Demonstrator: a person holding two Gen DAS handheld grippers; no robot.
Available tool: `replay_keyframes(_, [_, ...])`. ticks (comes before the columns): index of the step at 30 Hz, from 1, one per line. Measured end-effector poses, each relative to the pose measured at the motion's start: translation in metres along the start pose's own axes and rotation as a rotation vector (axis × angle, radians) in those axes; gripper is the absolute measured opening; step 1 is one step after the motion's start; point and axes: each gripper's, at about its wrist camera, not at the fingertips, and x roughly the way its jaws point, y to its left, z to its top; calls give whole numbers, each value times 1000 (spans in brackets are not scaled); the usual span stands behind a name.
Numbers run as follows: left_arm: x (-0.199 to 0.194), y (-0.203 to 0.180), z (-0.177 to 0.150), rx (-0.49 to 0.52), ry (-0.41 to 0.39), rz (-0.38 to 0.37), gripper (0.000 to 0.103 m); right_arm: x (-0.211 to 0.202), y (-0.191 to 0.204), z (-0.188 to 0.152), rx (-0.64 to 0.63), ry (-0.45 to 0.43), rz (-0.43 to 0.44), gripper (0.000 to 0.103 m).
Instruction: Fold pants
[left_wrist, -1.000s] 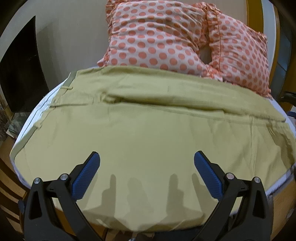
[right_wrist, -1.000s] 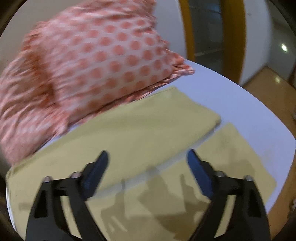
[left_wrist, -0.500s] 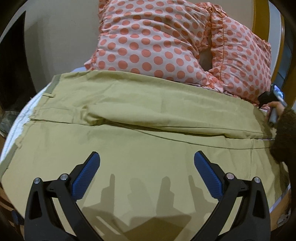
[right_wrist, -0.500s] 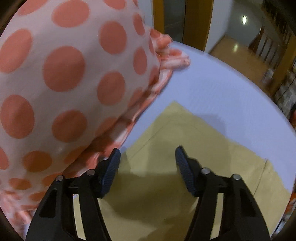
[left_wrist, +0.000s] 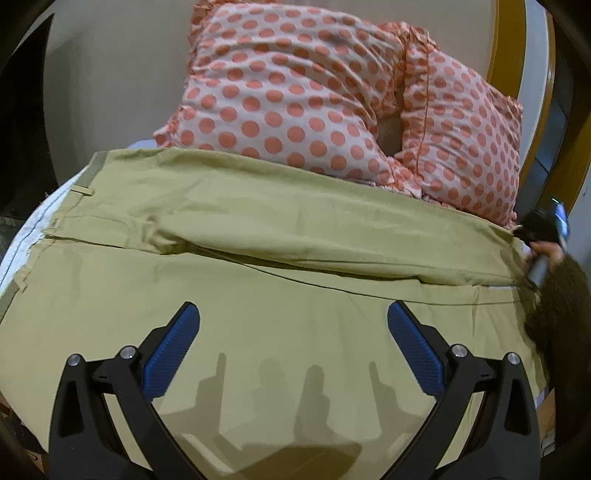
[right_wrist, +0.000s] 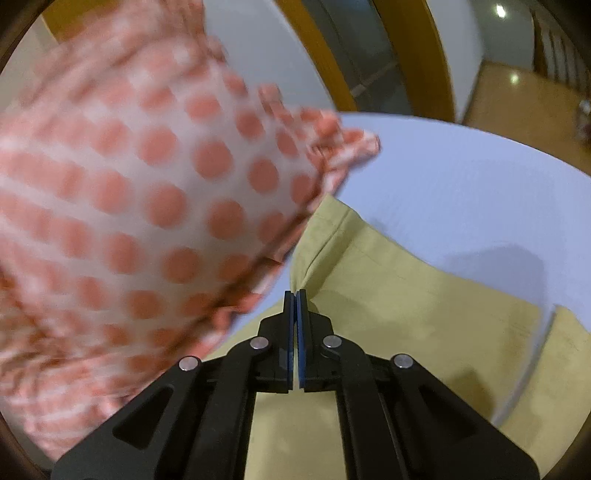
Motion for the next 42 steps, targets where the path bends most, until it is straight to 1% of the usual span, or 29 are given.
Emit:
replay_keyframes(2, [-7,9,0,-28,-23,-8,101,-40,-16,-7,13,-33,113,1])
replay_keyframes(3, [-9,12,0,-39,-29,-12,101,-68,-30,-15,22,-50,185,1])
replay_keyframes(4, [-12,17,1,-58,-38,-18,101,-96,-45,-26,27,-63,231,1])
replay_keyframes(5, [-14,21,2,-75,-43,-19,101,-116,-43,-35,34,-63,247,1])
replay_keyframes(6, [-15,23,2,-87,-46,-20,101,-140,-58,-50,49,-55,264,1])
replay_keyframes(8, [-17,28,5,-107,-57,-24,101,-163,-85,-72,89,-19,252,1])
replay_keyframes(9, [-18,29,6,-110,-61,-25,101,-168,-101,-86,108,20,231,1])
replay_keyframes(10, [-18,30,8,-109,-64,-27,101,-168,-107,-94,118,55,217,1])
replay_keyframes(12, [-17,29,11,-96,-64,-24,101,-158,-112,-99,123,131,200,2])
replay_keyframes(14, [-17,30,12,-88,-63,-34,101,-158,-108,-100,124,151,190,8])
replay_keyframes(15, [-17,30,13,-88,-59,-45,101,-157,-106,-99,130,166,185,23])
replay_keyframes(16, [-19,33,12,-97,-53,-62,101,-156,-105,-98,136,176,181,43])
replay_keyframes(17, [-20,36,12,-108,-52,-75,101,-154,-103,-99,145,190,175,49])
replay_keyframes(18, [-21,40,11,-122,-52,-93,101,-152,-103,-101,148,202,174,52])
replay_keyframes(21, [-21,52,12,-171,-47,-167,101,-144,-104,-107,174,232,184,51])
replay_keyframes(23, [-18,62,16,-215,-40,-212,101,-144,-105,-106,182,215,179,50])
replay_keyframes(24, [-16,65,19,-227,-38,-220,101,-141,-104,-104,184,203,177,28])
replay_keyframes(25, [-13,70,24,-243,-33,-225,101,-138,-103,-102,172,194,183,3])
replay_keyframes(26, [-10,74,29,-258,-27,-232,101,-135,-101,-99,155,194,193,3])
replay_keyframes(28, [0,86,43,-307,-14,-262,101,-144,-102,-94,164,139,255,2])
replay_keyframes(29, [7,93,51,-346,4,-286,101,-154,-104,-90,167,94,304,2])
replay_keyframes(31, [26,107,66,-425,36,-325,101,-166,-105,-87,171,45,347,2])
replay_keyframes(33, [44,114,79,-449,63,-305,100,-175,-103,-84,151,16,347,2])
replay_keyframes(34, [60,117,89,-437,84,-265,99,-178,-102,-84,144,9,348,2])
replay_keyframes(37, [93,121,105,-427,120,-182,91,-180,-102,-84,146,15,354,2])
replay_keyframes(39, [115,130,112,-469,150,-153,84,-180,-101,-84,144,15,354,2])
replay_keyframes(40, [128,138,115,-502,168,-137,75,-180,-101,-84,144,13,355,2])
replay_keyframes(41, [135,142,115,-516,178,-119,59,-180,-101,-84,140,11,355,2])
replay_keyframes(42, [142,146,116,-525,185,-108,47,-179,-101,-84,143,11,355,2])
